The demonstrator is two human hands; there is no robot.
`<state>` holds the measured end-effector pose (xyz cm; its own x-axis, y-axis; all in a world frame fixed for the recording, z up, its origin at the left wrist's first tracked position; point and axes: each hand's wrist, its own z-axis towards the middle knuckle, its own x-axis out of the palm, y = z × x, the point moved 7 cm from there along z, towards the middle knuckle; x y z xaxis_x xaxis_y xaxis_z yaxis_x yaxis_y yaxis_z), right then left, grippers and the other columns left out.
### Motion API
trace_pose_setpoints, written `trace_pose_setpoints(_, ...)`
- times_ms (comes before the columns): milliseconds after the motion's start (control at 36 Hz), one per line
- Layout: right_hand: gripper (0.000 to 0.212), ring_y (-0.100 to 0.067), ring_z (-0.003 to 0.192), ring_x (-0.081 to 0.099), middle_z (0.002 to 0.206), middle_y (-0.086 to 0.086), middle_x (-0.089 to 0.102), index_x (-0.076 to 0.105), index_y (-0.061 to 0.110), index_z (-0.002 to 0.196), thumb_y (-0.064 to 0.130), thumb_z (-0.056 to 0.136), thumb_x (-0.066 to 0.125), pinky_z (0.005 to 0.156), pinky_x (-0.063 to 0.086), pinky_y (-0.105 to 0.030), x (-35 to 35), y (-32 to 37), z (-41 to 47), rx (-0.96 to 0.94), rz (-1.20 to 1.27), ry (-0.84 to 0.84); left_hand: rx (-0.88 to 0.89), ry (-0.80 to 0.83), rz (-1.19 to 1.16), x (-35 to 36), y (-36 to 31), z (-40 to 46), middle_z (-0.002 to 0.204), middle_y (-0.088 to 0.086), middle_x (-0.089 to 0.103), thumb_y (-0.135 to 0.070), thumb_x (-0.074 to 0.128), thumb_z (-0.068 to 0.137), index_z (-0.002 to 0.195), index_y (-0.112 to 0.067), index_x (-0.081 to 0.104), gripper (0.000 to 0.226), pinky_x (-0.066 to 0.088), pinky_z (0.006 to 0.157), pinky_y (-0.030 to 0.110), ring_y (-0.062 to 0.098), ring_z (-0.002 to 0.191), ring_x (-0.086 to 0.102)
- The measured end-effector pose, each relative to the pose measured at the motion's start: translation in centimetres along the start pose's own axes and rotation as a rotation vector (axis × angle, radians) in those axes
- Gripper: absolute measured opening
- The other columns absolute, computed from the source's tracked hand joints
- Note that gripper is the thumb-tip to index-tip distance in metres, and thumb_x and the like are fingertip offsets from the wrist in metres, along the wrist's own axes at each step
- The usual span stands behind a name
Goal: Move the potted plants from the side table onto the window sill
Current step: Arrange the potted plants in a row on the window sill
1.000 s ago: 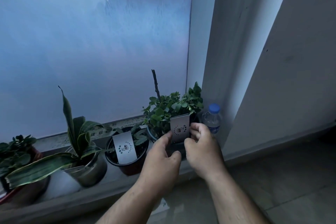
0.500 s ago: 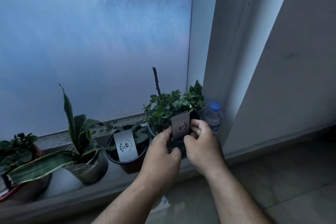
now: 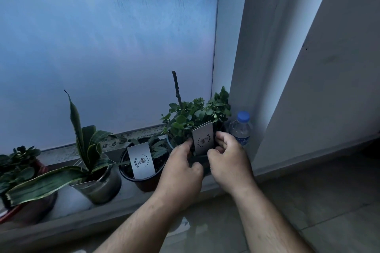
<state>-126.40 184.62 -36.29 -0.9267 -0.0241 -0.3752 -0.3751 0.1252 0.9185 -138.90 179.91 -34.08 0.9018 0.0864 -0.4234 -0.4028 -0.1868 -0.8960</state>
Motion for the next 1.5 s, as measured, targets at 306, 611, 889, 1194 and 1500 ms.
trace_pose_setpoints(306, 0.053, 0.002, 0.101, 0.062, 0.114, 0.019, 0.066, 0.056, 0.027, 0.138, 0.011, 0.088, 0.056, 0.082, 0.046, -0.016, -0.1, -0.2, 0.0, -0.006, 0.005, -0.014, -0.027, -0.03, 0.036, -0.9, 1.1, -0.1, 0.135, -0.01, 0.059, -0.018, 0.052, 0.084, 0.146, -0.033, 0.044, 0.064, 0.054, 0.09, 0.018, -0.004, 0.106, 0.063)
trace_pose_setpoints(611, 0.034, -0.023, 0.102, 0.065, 0.116, 0.001, 0.066, 0.061, 0.019, 0.123, 0.023, 0.09, 0.06, 0.084, 0.053, -0.036, -6.7, 0.5, 1.5, -0.128, -0.177, -0.478, 0.077, -0.117, 0.015, -2.5, -0.9, -2.5, 0.111, -0.027, 0.059, -0.031, 0.061, 0.096, 0.144, -0.035, 0.047, 0.05, 0.042, 0.069, -0.002, -0.015, 0.1, 0.056)
trace_pose_setpoints(889, 0.048, -0.025, 0.131, 0.048, 0.144, 0.0, 0.052, 0.052, 0.019, 0.142, 0.023, 0.094, 0.059, 0.107, 0.041, -0.036, -6.1, 1.1, 3.3, -0.215, -0.335, -0.378, 0.117, -0.128, 0.155, -3.4, -1.0, -2.3, 0.121, -0.018, 0.062, -0.026, 0.06, 0.097, 0.139, -0.037, 0.052, 0.044, 0.045, 0.075, 0.001, -0.008, 0.105, 0.058)
trace_pose_setpoints(1194, 0.05, -0.024, 0.129, 0.05, 0.142, 0.001, 0.055, 0.052, 0.02, 0.143, 0.024, 0.093, 0.06, 0.106, 0.045, -0.039, -6.1, 0.5, 3.8, -0.209, -0.301, -0.404, 0.092, -0.049, 0.206, -1.0, -0.9, -0.6, 0.142, -0.011, 0.054, -0.024, 0.057, 0.099, 0.147, -0.035, 0.044, 0.051, 0.043, 0.113, 0.033, 0.003, 0.13, 0.048)
trace_pose_setpoints(1500, 0.049, -0.023, 0.127, 0.053, 0.141, 0.003, 0.055, 0.051, 0.023, 0.143, 0.025, 0.094, 0.059, 0.106, 0.047, -0.042, -6.1, 0.4, 3.9, -0.216, -0.285, -0.378, 0.116, -0.078, 0.215, -1.2, -0.1, -0.9, 0.138, -0.017, 0.057, -0.022, 0.057, 0.098, 0.143, -0.037, 0.049, 0.048, 0.048, 0.108, 0.032, 0.001, 0.126, 0.054)
